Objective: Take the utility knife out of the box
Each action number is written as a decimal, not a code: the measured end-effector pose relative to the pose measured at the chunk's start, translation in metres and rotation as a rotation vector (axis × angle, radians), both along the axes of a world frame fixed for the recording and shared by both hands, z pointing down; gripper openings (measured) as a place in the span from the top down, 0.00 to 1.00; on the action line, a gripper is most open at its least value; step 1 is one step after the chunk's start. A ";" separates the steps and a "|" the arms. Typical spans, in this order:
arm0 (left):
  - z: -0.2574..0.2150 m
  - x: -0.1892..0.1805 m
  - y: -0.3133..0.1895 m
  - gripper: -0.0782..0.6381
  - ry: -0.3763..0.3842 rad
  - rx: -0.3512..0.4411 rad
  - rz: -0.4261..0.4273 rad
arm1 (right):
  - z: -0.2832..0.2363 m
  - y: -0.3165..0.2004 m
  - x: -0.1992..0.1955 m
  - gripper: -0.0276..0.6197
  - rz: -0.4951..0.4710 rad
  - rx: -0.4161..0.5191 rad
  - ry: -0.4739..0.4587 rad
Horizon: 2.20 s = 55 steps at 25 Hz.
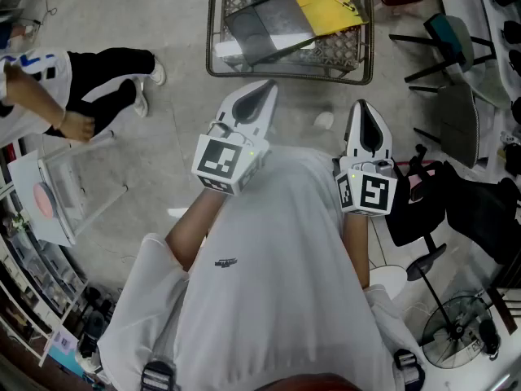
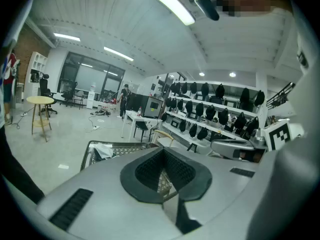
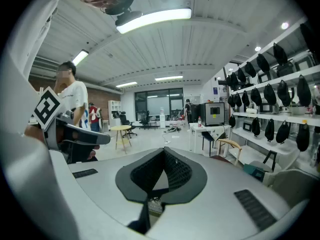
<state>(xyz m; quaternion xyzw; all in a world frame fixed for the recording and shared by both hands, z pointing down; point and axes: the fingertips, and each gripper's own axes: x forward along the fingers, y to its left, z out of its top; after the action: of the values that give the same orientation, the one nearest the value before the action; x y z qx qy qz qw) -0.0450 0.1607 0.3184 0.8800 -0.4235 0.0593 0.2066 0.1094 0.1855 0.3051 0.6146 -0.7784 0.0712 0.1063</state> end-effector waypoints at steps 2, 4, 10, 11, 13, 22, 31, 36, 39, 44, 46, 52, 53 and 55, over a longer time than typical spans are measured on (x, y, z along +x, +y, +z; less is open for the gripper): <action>-0.003 -0.010 0.014 0.89 -0.008 0.003 -0.032 | -0.002 0.010 -0.007 0.96 -0.026 0.004 -0.006; -0.010 -0.015 0.027 0.89 -0.010 0.012 -0.058 | -0.005 0.020 -0.009 0.96 -0.045 0.007 -0.017; -0.026 0.004 0.058 0.89 -0.007 0.037 -0.081 | -0.019 0.044 0.006 0.96 -0.062 0.032 -0.029; -0.027 0.010 0.063 0.89 -0.012 0.042 -0.077 | -0.020 0.048 0.011 0.96 -0.061 0.037 -0.035; -0.029 0.022 0.073 0.89 -0.022 0.050 -0.070 | -0.020 0.057 0.024 0.96 -0.055 0.046 -0.052; -0.025 0.070 0.117 0.89 -0.064 0.031 -0.077 | -0.013 0.099 0.076 0.96 -0.058 0.068 -0.118; -0.024 0.099 0.114 0.89 -0.092 0.024 -0.074 | -0.001 0.097 0.099 0.96 -0.066 0.044 -0.149; -0.020 0.091 0.081 0.89 -0.084 0.026 -0.078 | 0.004 0.066 0.093 0.96 -0.071 0.042 -0.133; -0.016 0.074 0.054 0.89 -0.076 0.020 -0.077 | 0.005 0.038 0.077 0.96 -0.072 0.040 -0.119; -0.021 0.051 -0.007 0.89 -0.059 0.042 -0.061 | 0.000 -0.022 0.052 0.96 -0.072 0.050 -0.079; -0.025 0.039 -0.031 0.89 -0.050 0.049 -0.054 | -0.004 -0.048 0.039 0.96 -0.067 0.057 -0.069; -0.036 -0.012 -0.101 0.89 -0.037 0.071 -0.028 | -0.010 -0.118 -0.007 0.96 -0.039 0.063 -0.059; -0.036 -0.021 -0.113 0.89 -0.036 0.076 -0.026 | -0.009 -0.129 -0.013 0.96 -0.032 0.060 -0.054; -0.035 -0.034 -0.134 0.89 -0.034 0.079 -0.019 | -0.009 -0.149 -0.024 0.96 -0.022 0.054 -0.047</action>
<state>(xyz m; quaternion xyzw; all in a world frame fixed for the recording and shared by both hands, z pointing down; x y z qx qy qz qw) -0.0785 0.0271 0.2835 0.8823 -0.4373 0.0554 0.1651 0.0850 0.0367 0.2957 0.6070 -0.7889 0.0635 0.0719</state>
